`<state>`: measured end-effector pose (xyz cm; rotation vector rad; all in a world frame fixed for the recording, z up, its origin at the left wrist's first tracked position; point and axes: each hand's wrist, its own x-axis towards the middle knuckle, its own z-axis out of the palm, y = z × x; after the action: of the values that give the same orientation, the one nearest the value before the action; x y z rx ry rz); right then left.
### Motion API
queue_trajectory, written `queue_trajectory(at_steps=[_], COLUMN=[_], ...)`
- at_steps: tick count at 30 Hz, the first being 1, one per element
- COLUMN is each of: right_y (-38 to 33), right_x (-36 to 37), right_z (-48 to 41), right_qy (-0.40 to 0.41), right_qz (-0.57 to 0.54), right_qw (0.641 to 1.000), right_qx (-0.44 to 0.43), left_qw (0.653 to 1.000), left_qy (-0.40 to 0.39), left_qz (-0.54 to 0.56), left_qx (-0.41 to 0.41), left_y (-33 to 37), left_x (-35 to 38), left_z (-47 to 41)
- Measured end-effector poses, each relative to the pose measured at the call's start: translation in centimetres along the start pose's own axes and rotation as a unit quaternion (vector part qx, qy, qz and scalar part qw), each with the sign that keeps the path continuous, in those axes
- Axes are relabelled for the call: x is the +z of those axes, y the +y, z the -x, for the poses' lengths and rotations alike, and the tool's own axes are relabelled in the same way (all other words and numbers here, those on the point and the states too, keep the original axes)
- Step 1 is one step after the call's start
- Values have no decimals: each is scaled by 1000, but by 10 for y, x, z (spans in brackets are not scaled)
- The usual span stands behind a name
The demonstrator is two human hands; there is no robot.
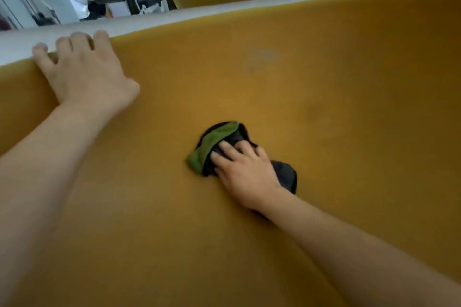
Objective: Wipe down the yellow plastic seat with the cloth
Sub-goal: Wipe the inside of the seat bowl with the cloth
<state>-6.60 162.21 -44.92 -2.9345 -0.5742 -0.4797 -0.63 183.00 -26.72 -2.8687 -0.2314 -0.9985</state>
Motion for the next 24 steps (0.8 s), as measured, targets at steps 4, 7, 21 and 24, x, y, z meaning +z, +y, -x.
queue_trajectory(at_steps=[4, 7, 21, 24], right_y=[140, 146, -19, 16], right_x=[-37, -60, -75, -96], right_z=[47, 70, 114, 147], right_qy=[-69, -87, -425, -414], right_qz=[43, 41, -94, -63], right_qw=[932, 883, 841, 775], right_qx=[353, 460, 323, 473], left_qw=[996, 995, 970, 965], left_qy=[-17, -42, -197, -217], left_qz=[-10, 19, 45, 68], left_qx=[88, 89, 136, 127], left_y=[29, 32, -10, -20], left_x=[6, 7, -48, -62], left_z=[-2, -3, -5, 15])
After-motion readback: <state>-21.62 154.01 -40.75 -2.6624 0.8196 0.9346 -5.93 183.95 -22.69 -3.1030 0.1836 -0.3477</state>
